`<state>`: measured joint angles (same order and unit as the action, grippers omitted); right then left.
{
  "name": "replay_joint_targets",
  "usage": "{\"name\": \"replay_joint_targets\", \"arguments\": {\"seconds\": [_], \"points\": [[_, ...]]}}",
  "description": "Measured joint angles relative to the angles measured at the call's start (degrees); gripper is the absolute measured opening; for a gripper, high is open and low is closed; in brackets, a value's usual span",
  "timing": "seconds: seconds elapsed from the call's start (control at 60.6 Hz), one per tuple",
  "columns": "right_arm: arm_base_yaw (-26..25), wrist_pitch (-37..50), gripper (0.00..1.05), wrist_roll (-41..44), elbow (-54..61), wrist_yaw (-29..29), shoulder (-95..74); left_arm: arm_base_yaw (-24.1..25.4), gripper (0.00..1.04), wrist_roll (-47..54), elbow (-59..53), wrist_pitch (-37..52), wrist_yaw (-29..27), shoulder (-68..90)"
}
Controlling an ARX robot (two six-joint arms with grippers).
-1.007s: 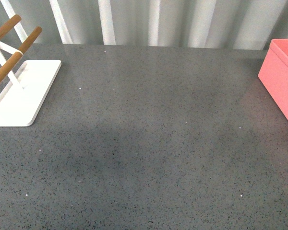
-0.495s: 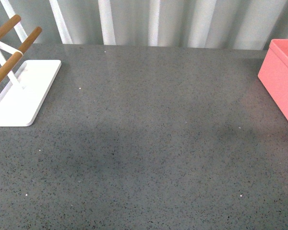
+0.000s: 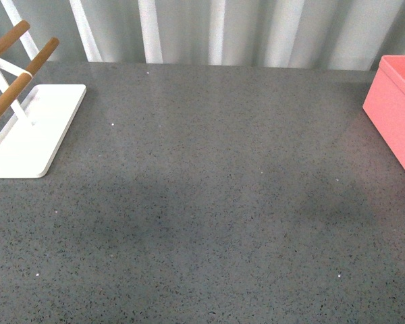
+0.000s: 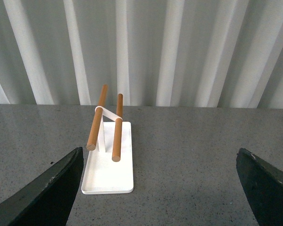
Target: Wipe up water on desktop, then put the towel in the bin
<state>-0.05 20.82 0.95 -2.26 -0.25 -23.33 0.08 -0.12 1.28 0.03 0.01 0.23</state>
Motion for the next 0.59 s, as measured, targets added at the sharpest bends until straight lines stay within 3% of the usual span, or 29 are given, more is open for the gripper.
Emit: {"name": "replay_joint_targets", "arguments": {"seconds": [0.594], "points": [[0.0,-8.6,0.03,-0.2,1.0,0.0,11.3,0.0,0.98,0.0,0.0,0.0,0.0,0.0]]}}
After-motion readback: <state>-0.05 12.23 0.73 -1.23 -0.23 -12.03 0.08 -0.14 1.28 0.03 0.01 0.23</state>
